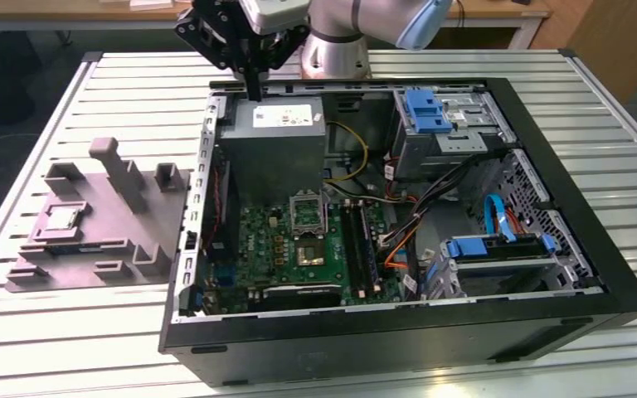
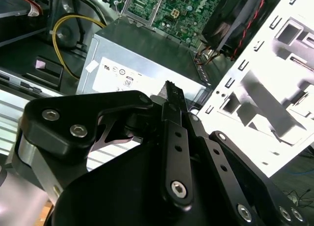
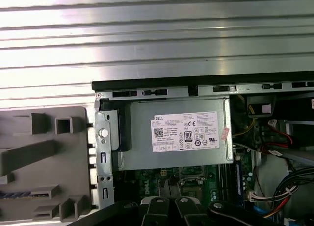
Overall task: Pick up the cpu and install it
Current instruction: 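Reach for the cpu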
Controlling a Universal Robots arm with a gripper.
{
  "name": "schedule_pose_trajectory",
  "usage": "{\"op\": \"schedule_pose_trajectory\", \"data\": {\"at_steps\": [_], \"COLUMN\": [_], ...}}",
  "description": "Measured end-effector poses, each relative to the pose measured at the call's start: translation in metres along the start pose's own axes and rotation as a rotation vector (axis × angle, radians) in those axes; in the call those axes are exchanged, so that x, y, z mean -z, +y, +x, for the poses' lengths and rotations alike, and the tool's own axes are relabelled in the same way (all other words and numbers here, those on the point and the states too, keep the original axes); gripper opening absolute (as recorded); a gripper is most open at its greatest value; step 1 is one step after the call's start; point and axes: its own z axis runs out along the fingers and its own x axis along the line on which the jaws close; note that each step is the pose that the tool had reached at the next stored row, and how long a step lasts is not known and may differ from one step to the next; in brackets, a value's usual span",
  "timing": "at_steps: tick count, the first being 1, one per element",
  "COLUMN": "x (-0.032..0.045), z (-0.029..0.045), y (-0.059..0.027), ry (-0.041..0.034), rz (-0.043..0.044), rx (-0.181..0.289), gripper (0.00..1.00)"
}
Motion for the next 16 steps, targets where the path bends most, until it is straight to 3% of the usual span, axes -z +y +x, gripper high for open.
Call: {"op": "schedule_pose_trajectory", "data": {"at_steps": [16], "x": [0.0002], "z": [0.0044], "y": [-0.0004], "ry": [0.0001], "rz": [0.0001], "rx": [0.000], "gripper": [0.11]}}
